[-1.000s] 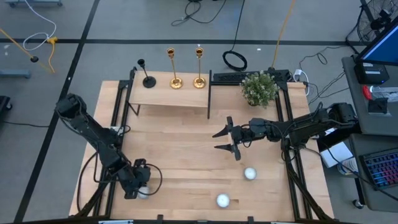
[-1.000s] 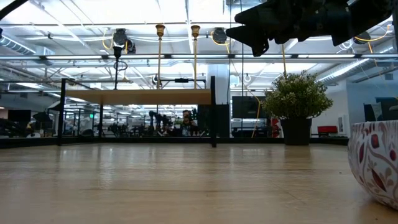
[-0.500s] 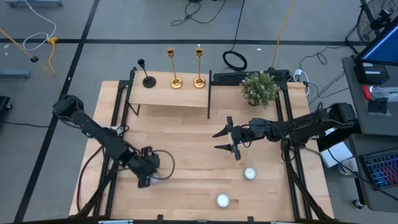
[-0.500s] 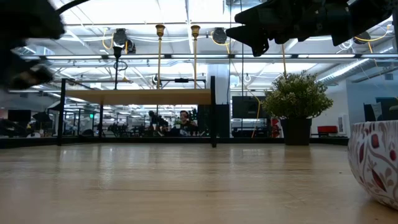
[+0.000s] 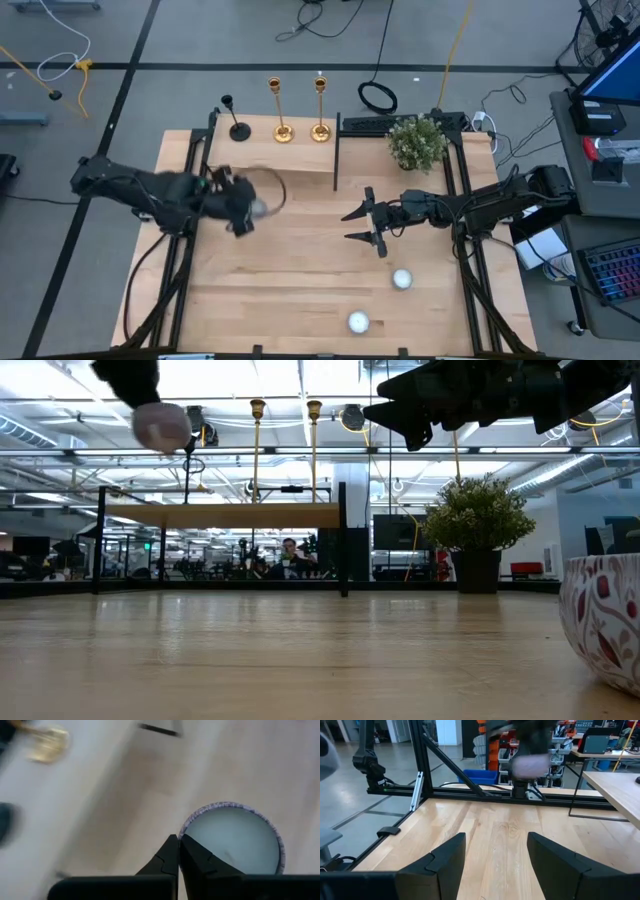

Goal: Pick & Place candle stick holders
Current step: Put the pink patterned scented candle on the shelf

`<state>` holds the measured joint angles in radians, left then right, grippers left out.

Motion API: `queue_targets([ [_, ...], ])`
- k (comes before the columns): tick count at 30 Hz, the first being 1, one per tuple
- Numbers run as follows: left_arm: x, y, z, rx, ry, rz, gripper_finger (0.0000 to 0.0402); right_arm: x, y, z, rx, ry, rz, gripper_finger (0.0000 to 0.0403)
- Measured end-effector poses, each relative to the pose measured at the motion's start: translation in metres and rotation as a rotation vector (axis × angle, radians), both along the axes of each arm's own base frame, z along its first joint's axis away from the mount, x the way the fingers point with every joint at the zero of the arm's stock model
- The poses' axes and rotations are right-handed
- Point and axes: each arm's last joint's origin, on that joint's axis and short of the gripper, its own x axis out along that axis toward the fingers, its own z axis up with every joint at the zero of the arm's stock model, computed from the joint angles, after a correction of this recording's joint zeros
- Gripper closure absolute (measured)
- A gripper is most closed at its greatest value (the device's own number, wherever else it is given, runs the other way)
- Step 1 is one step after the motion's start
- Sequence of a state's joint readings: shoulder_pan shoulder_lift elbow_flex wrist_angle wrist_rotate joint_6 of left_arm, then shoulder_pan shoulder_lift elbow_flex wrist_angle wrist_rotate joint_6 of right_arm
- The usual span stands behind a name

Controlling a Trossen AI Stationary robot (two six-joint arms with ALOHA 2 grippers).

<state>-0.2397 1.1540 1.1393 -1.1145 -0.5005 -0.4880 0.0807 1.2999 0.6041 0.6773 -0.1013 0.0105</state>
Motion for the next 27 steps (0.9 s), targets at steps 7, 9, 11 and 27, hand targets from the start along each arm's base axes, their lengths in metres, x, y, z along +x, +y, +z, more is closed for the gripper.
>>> queue_targets([
  [7,-0.002,0.056,0.020,0.120,0.015,0.149,0.0397,0.000,0.000,0.000,0.000,0.001,0.000,0.0193],
  [9,-0.004,0.072,0.019,0.125,0.045,0.201,0.0398,0.000,0.000,0.000,0.000,0.000,0.000,0.0193],
  [11,-0.006,0.086,0.018,0.119,0.064,0.232,0.0396,0.000,0.000,0.000,0.000,0.000,0.000,0.0193],
  [27,-0.034,0.154,0.007,0.017,0.143,0.361,0.0398,0.000,0.000,0.000,0.003,0.001,0.000,0.0193],
])
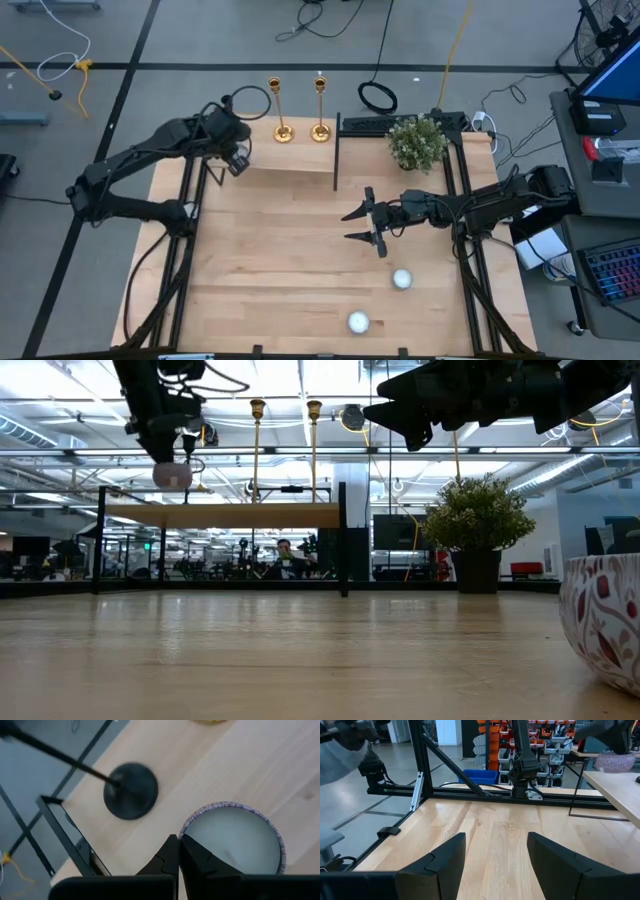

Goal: Pick & Place candle stick holders
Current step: Put the pink patterned scented candle on the shelf

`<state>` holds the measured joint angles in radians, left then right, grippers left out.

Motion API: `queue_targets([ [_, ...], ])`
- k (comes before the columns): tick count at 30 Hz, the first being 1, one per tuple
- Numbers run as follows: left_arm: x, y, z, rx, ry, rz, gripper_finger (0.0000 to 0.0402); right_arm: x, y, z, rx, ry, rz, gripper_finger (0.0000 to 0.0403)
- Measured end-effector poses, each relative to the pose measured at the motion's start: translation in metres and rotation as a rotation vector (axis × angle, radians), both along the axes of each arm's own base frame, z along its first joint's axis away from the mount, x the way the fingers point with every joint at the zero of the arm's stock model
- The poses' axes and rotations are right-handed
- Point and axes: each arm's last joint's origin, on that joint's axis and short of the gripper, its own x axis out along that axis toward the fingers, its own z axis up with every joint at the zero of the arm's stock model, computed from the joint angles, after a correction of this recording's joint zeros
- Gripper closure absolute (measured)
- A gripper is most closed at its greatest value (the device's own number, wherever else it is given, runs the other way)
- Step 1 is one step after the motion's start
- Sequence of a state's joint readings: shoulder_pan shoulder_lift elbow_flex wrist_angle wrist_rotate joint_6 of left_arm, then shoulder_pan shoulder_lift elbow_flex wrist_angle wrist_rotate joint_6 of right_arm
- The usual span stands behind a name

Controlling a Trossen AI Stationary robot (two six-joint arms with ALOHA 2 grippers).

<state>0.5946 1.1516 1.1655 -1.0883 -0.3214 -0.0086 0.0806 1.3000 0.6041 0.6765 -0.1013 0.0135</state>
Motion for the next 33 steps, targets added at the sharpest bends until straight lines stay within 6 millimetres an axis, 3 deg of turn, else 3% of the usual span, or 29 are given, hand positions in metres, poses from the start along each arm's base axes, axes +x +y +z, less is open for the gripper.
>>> queue_targets([
  [9,-0.012,0.022,-0.014,0.002,-0.015,0.113,0.0398,0.000,0.000,0.000,0.000,0.000,0.000,0.0193],
  [18,-0.021,0.031,-0.023,-0.022,-0.020,0.165,0.0397,0.000,0.000,0.000,0.000,0.000,0.000,0.0193],
  [33,-0.014,0.042,-0.032,-0.046,0.017,0.151,0.0386,0.000,0.000,0.000,0.000,0.000,0.000,0.0193],
])
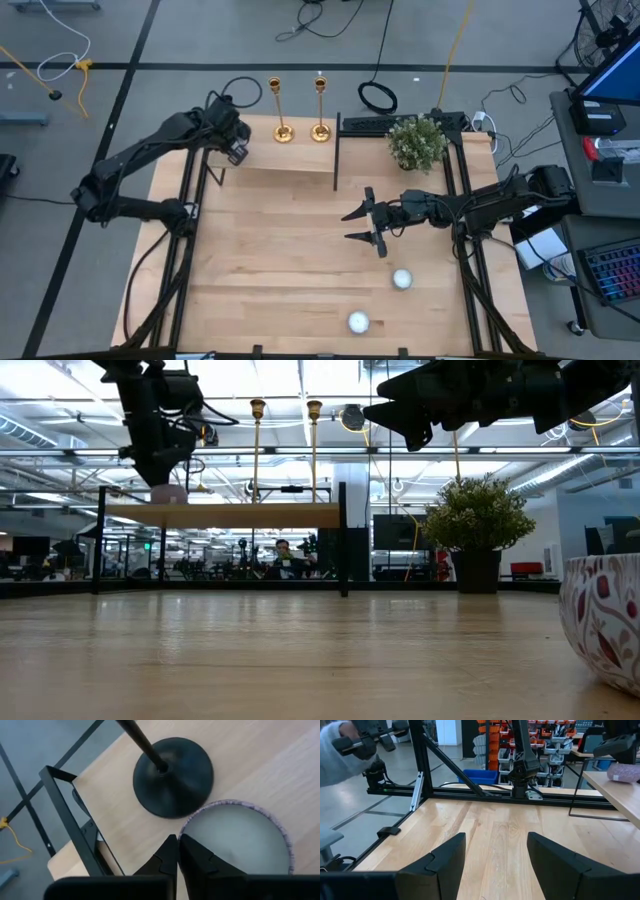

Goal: Pick & Place candle stick holders
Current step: Put the pink patterned scented candle on the shelf

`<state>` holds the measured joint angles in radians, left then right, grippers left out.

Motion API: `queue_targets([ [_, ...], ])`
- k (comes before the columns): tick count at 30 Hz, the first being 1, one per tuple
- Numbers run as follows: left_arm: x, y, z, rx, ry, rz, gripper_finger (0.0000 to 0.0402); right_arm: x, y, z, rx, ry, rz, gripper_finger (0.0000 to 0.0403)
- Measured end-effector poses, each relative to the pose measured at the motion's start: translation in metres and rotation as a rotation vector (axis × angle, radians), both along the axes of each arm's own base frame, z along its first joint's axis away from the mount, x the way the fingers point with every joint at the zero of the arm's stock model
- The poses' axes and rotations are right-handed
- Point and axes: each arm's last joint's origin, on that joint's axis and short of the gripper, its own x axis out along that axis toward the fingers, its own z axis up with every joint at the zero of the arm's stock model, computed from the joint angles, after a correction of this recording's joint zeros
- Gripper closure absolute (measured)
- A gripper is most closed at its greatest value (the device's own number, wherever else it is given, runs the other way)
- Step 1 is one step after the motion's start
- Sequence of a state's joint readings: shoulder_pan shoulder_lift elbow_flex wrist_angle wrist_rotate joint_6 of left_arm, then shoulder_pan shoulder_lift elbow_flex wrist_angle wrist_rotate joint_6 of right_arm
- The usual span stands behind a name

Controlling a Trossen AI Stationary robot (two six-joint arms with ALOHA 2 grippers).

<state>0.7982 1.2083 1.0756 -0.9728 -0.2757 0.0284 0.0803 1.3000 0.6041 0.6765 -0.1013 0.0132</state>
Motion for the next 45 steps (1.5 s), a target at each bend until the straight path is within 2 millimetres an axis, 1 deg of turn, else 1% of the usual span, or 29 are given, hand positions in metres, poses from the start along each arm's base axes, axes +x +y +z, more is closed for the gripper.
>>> queue_targets([
  [4,0.0022,0.0022,-0.0011,0.006,-0.006,-0.001,0.0375,0.0000,0.0000,0.0000,0.000,0.000,0.000,0.0193],
  [21,0.0031,0.0026,-0.0010,0.012,-0.003,-0.025,0.0367,0.0000,0.0001,0.0000,-0.002,0.000,0.001,0.0193],
  [24,0.0030,0.0025,-0.0012,0.011,-0.001,-0.027,0.0347,0.0000,0.0001,0.0000,-0.002,0.000,0.001,0.0193],
  [31,0.0030,0.0025,-0.0012,0.012,0.000,-0.028,0.0277,0.0000,0.0001,0.0000,-0.002,0.000,0.001,0.0193],
  [35,0.0031,0.0026,-0.0011,0.012,-0.001,-0.028,0.0248,0.0000,0.0001,0.0000,-0.002,0.000,0.001,0.0193],
  [39,0.0030,0.0025,-0.0004,0.016,-0.008,-0.024,0.0233,0.0000,0.0001,-0.0001,-0.002,0.000,0.000,0.0193],
  [45,-0.0004,-0.0010,0.0055,0.041,-0.032,-0.023,0.0235,0.0000,0.0001,0.0000,-0.002,-0.001,0.001,0.0193],
])
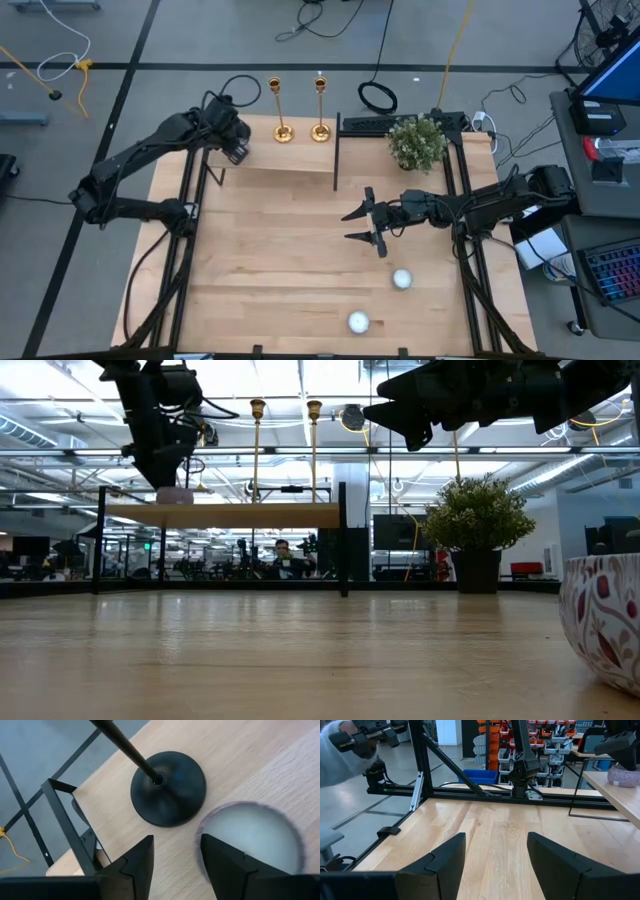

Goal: Pick & Place candle stick holders
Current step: Put the pink patterned scented candle on the shelf, then put the white patterned scented candle on the shelf

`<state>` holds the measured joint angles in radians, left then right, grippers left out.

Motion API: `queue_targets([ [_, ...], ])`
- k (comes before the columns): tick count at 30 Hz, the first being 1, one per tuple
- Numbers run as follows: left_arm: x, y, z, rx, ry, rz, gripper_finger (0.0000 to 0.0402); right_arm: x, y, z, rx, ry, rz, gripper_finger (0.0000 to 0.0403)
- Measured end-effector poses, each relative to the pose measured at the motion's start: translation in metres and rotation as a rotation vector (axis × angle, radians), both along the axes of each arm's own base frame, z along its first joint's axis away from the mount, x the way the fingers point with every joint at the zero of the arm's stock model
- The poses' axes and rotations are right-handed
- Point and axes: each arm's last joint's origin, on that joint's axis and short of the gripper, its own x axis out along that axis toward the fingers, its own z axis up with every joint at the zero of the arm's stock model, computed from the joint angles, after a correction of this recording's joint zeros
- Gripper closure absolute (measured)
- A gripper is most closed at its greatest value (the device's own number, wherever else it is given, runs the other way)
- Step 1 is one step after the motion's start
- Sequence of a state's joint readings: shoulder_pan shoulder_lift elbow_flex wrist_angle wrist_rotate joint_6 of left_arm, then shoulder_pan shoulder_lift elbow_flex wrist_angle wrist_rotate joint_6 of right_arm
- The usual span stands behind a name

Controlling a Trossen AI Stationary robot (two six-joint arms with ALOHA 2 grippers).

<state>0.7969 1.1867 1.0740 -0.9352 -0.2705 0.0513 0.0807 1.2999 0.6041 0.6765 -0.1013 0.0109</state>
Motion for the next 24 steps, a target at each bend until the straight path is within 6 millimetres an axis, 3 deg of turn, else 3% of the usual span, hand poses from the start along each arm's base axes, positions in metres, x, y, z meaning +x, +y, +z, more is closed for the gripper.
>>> queue_targets([
  [12,-0.007,-0.013,0.014,0.059,-0.040,-0.041,0.0238,0.000,0.000,0.000,0.000,0.000,0.000,0.0193],
  [18,-0.013,-0.038,0.031,0.085,-0.157,-0.139,0.0238,0.000,0.000,0.000,0.000,0.000,0.004,0.0193],
  [24,-0.015,-0.070,0.046,-0.025,-0.381,-0.368,0.0238,-0.001,0.010,0.000,-0.037,-0.008,0.045,0.0193],
])
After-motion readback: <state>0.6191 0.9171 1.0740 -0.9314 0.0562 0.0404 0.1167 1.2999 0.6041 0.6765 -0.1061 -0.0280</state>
